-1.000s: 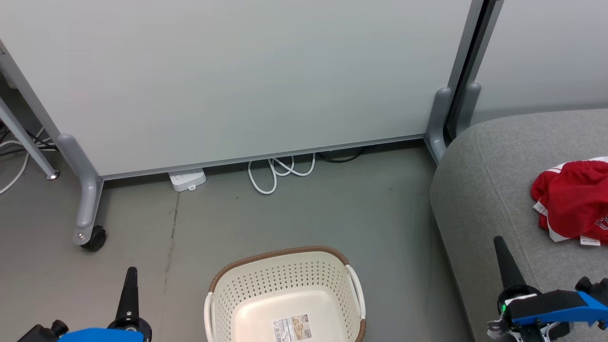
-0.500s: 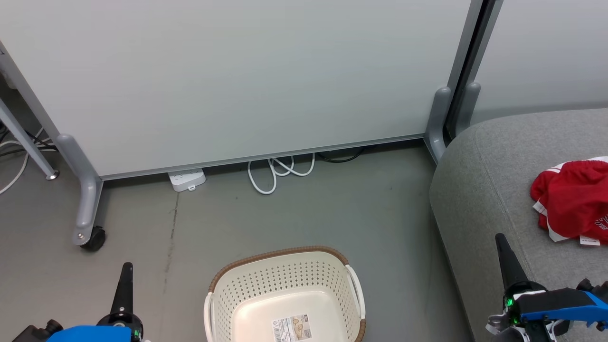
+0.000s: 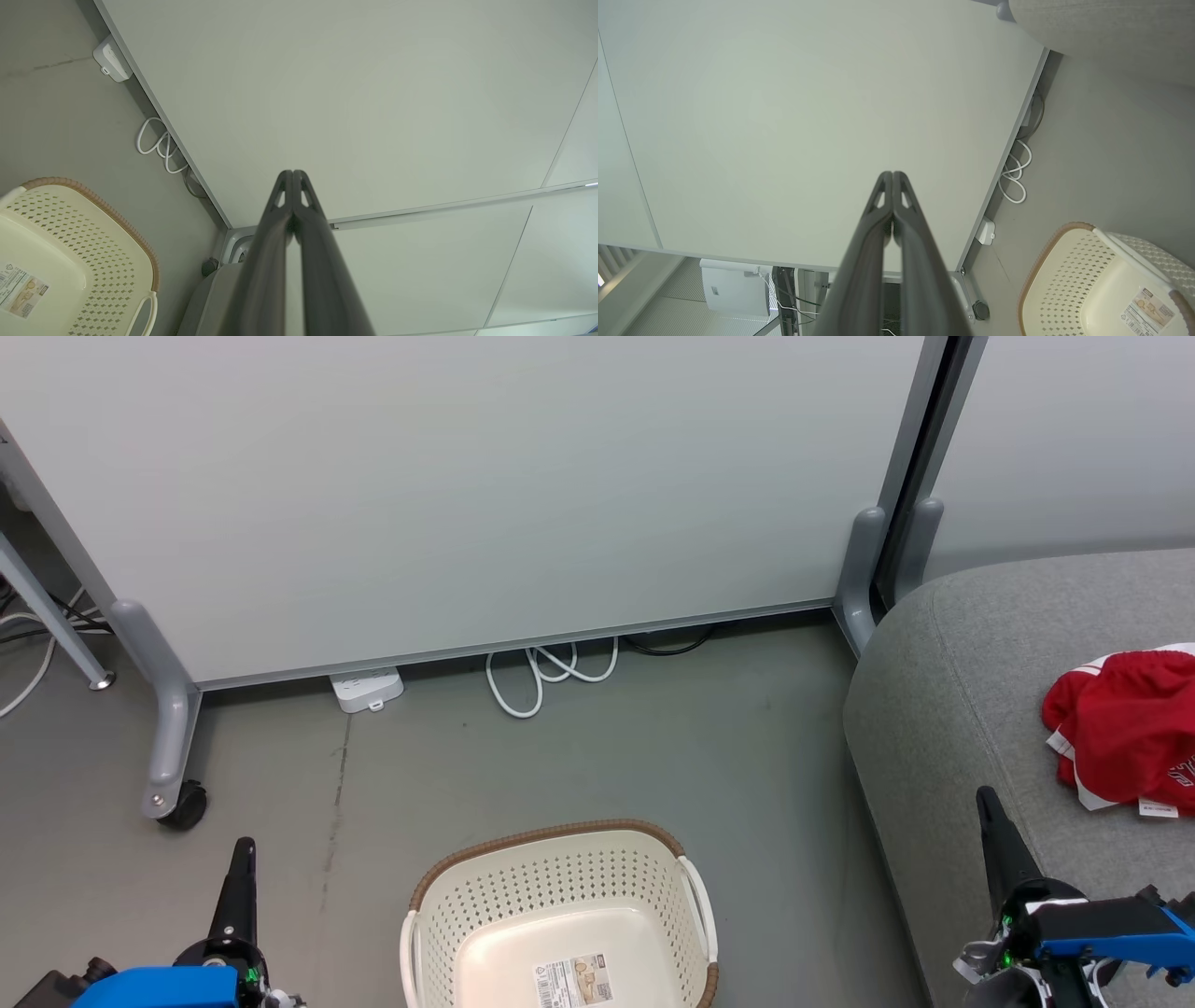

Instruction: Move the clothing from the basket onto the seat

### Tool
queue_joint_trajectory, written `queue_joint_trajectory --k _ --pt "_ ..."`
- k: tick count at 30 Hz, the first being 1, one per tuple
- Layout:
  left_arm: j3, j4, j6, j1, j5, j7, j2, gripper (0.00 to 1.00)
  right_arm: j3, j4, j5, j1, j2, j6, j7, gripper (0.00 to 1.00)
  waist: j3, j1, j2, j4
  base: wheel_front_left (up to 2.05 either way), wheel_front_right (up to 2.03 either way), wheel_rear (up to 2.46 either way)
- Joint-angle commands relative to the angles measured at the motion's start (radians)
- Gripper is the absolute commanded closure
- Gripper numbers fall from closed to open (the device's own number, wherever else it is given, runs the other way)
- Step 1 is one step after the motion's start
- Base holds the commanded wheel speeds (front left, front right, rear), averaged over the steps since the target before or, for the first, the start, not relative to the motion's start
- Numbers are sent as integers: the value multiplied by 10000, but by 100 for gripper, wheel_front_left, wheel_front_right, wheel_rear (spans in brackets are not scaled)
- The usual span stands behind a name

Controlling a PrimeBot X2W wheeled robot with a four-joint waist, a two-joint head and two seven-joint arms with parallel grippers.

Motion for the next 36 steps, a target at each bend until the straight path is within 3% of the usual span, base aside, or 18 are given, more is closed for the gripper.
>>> queue_joint_trajectory --k 1,28,36 --pt "71 -76 -59 -191 -152 73 66 100 -33 13 192 -153 22 1 40 100 0 0 0 -1 0 0 0" --pt "241 -222 -72 -337 -1930 560 83 100 -94 220 2301 -329 38 0 180 100 2 0 0 -26 0 0 0" --pt "235 -218 -72 -340 -1928 566 83 100 -92 220 2283 -332 37 0 173 100 2 0 0 -26 0 0 0"
